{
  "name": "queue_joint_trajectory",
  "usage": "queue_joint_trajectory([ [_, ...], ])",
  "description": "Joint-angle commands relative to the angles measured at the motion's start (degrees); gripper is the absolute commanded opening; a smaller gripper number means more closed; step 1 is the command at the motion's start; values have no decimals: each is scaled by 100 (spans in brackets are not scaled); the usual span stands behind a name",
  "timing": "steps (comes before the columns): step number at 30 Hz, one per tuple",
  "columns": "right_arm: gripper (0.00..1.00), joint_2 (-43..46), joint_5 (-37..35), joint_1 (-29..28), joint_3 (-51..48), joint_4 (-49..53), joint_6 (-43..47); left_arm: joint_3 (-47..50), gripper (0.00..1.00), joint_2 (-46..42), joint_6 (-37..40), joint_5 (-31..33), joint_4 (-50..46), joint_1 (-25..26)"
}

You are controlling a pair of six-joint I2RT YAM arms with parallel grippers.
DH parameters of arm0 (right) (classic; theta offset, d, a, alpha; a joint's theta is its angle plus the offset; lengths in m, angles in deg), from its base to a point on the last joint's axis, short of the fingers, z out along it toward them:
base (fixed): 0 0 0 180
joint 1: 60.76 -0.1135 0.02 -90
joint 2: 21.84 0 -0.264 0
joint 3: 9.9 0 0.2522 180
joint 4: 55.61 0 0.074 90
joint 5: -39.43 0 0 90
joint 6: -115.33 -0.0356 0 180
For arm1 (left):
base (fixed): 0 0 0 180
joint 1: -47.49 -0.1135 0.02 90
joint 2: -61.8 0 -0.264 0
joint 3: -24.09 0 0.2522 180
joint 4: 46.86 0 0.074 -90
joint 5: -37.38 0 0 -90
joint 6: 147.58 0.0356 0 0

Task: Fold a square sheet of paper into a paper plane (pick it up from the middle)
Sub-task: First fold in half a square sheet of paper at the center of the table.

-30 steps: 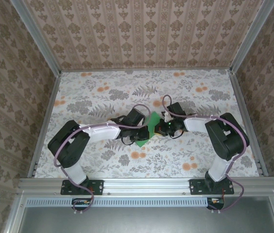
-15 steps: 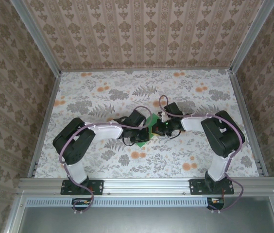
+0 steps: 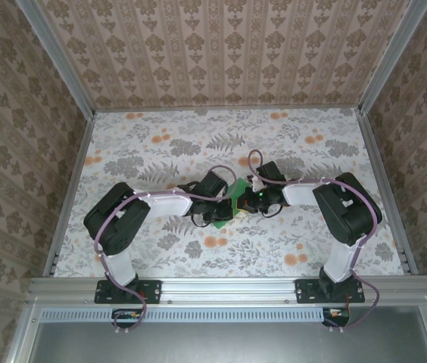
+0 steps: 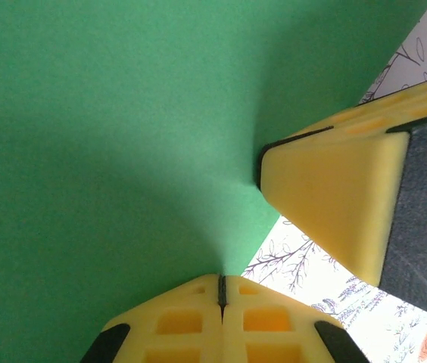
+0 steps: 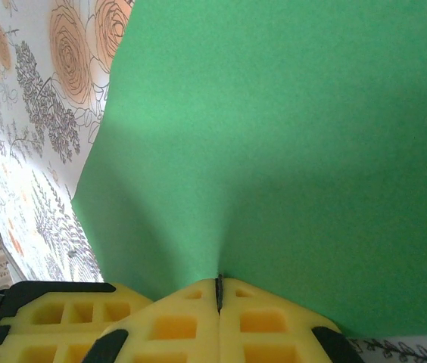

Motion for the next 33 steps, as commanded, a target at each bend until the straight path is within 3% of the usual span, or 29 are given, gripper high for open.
queue_joint_trajectory([
  [1, 0, -154, -128, 29, -190, 47, 92, -25, 4, 170, -106, 72, -167, -27],
  [6, 0, -159, -142, 192, -308, -78, 189, 77, 0, 152, -195, 144, -433, -21],
  [24, 0, -443, -414, 1877, 26, -281, 204, 395, 0, 91, -162, 75, -681, -160],
  [33, 0, 203, -389, 2090, 111, -200, 276, 292, 0, -13, 365, -1, -747, -308],
])
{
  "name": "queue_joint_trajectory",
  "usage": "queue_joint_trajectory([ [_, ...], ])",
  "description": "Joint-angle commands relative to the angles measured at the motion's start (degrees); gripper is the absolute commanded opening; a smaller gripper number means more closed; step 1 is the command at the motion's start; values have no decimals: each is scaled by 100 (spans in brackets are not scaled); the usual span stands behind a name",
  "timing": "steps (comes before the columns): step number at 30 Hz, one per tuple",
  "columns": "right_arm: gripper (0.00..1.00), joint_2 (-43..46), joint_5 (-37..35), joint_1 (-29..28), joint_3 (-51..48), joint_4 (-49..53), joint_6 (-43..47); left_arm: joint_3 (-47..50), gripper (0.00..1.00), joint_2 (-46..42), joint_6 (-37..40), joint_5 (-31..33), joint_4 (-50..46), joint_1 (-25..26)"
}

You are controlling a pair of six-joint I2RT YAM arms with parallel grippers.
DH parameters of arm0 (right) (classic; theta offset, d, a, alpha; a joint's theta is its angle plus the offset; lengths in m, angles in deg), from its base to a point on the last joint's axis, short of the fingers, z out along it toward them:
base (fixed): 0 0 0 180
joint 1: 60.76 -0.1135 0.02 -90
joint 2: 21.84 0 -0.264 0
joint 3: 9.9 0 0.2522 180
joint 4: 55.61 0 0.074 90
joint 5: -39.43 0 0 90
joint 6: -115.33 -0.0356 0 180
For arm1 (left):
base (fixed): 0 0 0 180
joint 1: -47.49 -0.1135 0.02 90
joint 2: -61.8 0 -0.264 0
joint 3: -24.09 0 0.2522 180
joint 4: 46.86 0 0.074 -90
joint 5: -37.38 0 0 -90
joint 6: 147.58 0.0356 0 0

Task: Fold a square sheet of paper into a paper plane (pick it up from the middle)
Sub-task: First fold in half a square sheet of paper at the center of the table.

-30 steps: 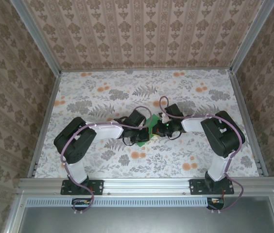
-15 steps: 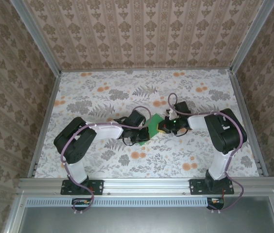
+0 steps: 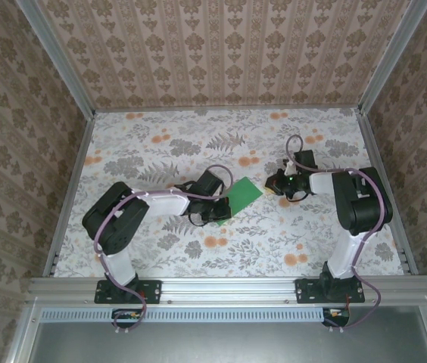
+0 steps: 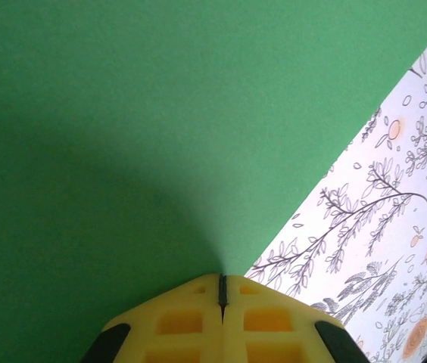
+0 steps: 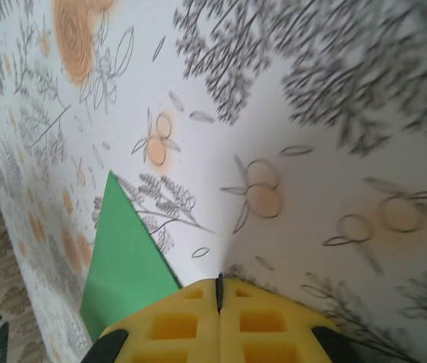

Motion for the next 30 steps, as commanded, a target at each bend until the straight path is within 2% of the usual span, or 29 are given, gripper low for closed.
queue_joint_trajectory([
  [1, 0, 525, -417, 41, -57, 92, 116, 126, 0, -22, 559, 241, -858, -139],
  [4, 0, 919, -338, -189, -242, 64, 54, 54, 0, -157, 1072, 247, -947, -262],
  [7, 0, 1037, -254, -649, -357, 8, -103, 0, 0, -334, 1536, 197, -1021, -405],
  [12, 0, 701, -121, -1412, -395, -400, -627, 6, 0, -574, 1559, -9, -790, -435],
  [18, 0, 163, -85, -1711, -401, -714, -903, 26, 0, -615, 797, -103, 18, -205],
  [30, 0, -106, -362, -1713, -630, -709, -962, 21, 0, 276, -1536, 1293, 1614, 452],
])
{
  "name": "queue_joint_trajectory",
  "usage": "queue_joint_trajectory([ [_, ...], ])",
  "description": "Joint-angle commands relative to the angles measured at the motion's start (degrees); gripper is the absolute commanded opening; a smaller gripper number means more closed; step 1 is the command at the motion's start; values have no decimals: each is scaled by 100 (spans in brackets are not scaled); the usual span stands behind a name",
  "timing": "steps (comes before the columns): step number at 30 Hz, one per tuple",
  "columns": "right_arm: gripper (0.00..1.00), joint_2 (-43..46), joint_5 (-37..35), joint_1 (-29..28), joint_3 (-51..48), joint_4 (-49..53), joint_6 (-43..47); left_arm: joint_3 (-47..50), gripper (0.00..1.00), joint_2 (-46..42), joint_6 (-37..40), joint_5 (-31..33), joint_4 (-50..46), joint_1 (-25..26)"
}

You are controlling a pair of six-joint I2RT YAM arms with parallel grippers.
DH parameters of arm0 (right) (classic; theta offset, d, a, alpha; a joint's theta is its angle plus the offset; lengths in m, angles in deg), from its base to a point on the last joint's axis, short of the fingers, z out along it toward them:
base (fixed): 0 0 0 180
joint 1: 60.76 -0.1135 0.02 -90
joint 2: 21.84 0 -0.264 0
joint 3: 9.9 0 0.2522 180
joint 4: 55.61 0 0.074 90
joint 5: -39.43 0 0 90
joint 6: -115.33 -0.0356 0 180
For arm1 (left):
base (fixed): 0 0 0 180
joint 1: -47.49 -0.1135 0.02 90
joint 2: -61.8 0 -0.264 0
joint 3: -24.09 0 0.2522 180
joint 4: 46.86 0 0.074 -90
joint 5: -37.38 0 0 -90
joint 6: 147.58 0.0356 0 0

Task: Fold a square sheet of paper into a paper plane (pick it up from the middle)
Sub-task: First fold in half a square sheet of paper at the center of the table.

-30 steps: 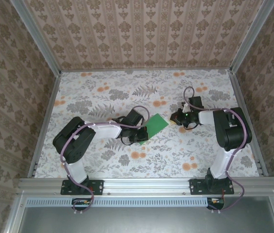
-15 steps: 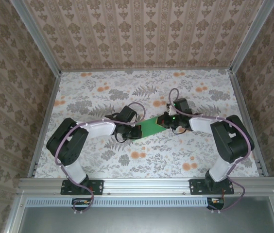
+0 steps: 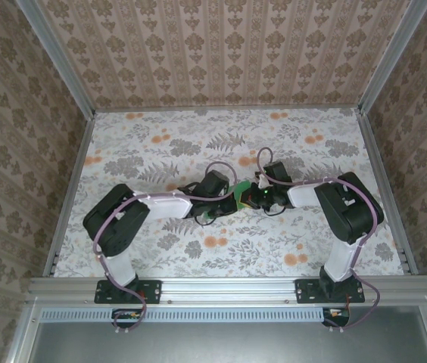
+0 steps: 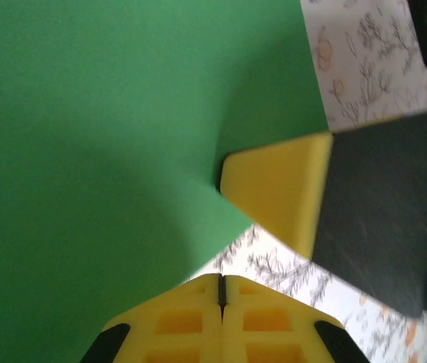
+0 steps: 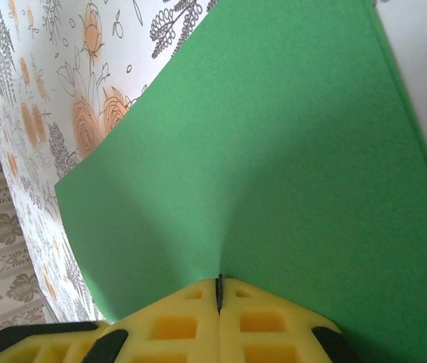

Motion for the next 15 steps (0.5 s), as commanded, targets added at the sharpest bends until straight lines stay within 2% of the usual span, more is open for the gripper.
queue_joint_trajectory([
  [1, 0, -275, -218, 3, -171, 13, -124, 16, 0, 258, -916, 611, 585, 131],
  [7, 0, -354, -207, 6, -261, -122, -153, 232, 0, 159, -1295, 1262, 602, 274],
  [15, 0, -412, -276, 24, -296, 16, -62, 561, 0, 79, -1725, 1550, 659, 287],
])
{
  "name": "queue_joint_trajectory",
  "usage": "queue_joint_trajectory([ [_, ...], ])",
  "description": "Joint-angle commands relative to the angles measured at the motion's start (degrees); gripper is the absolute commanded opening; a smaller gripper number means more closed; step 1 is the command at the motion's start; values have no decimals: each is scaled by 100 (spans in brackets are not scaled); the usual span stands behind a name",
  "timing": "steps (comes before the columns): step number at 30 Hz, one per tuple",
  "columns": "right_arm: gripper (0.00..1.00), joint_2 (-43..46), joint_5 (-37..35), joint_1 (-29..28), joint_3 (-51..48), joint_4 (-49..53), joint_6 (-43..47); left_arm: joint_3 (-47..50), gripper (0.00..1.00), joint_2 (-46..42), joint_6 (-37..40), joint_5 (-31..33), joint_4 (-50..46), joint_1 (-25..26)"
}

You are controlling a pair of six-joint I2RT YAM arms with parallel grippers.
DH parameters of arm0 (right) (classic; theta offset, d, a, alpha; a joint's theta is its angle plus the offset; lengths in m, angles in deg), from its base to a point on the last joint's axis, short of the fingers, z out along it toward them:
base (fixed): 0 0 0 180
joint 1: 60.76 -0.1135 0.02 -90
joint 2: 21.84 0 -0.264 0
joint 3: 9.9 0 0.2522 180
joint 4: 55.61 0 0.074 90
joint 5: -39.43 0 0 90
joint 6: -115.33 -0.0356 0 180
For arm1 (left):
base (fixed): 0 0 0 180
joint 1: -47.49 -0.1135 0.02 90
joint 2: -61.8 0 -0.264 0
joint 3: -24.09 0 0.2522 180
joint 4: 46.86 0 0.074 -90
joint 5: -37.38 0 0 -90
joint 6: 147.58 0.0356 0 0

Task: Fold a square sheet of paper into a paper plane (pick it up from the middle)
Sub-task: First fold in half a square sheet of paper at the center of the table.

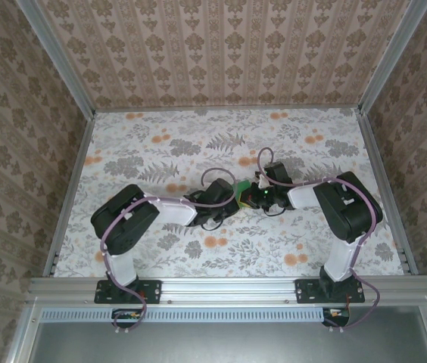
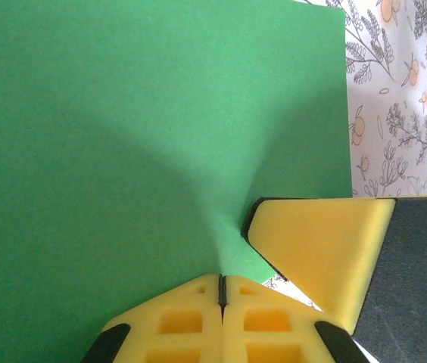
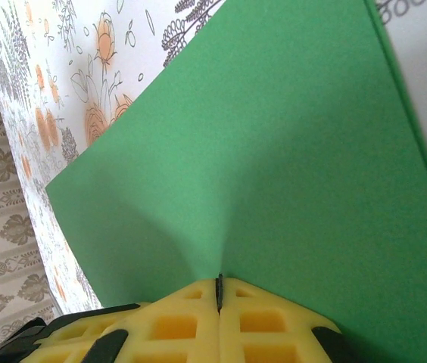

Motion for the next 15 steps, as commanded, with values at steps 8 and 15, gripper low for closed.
queue_joint_trajectory([
  [8, 0, -550, -568, 145, -269, 540, 153, 998, 0, -707, -1111, 1070, -542, -14],
  [15, 0, -681, -577, 261, -303, 494, 185, 1546, 0, -1381, -1895, 1509, -1285, 24],
])
